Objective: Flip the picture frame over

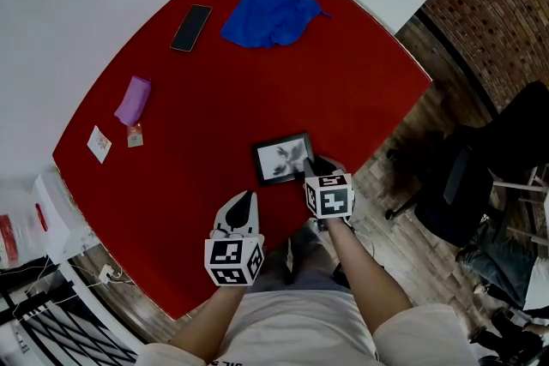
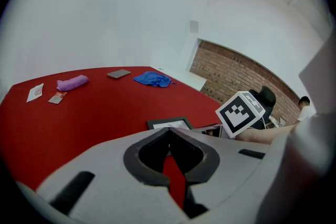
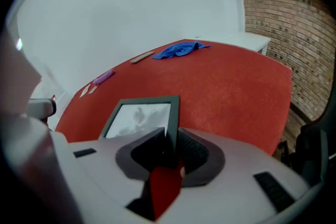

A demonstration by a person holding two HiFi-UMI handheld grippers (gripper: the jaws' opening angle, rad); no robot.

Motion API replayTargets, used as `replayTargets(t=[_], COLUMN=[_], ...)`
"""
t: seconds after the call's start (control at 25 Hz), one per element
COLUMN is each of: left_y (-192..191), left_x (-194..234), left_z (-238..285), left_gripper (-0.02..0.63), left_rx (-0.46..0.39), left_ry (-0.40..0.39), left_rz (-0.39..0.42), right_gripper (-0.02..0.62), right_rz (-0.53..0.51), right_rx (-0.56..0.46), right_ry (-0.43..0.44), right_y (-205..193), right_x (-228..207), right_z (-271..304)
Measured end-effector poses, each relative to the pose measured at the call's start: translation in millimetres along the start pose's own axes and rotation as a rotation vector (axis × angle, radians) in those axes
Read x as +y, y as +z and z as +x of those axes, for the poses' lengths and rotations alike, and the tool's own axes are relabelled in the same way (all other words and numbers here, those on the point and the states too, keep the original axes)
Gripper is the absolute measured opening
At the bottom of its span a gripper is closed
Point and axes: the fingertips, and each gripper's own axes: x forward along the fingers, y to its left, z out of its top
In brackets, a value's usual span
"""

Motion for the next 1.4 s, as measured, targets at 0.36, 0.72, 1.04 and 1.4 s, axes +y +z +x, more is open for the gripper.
replayTargets(t=[0.36,0.72,1.04,1.4], left_y=[-1,6,7,11], left_x=[3,0,-3,-4], left_z=[-1,1,-1,6], left_gripper=[0.006,0.006,0.006,0.006], left_rx=[0.002,-0.017,-0.029,-0.026], left_ry=[0.011,0.0,-0.006,-0.043], left_rz=[-0.004,-0.016,-0.023,-0.041], right_gripper=[0.066,0.066,0.066,0.066], right_rz=[-0.004,-0.322,-0.423,-0.459], right_rx=[-0.01,-0.165,-0.157,-0.182], right_ry=[-0.053,-0.241,-0.34,-0.377], right_y=[7,59,62,71], right_x=[-2,0,-13,-7], right_z=[-9,-61,-74,-87])
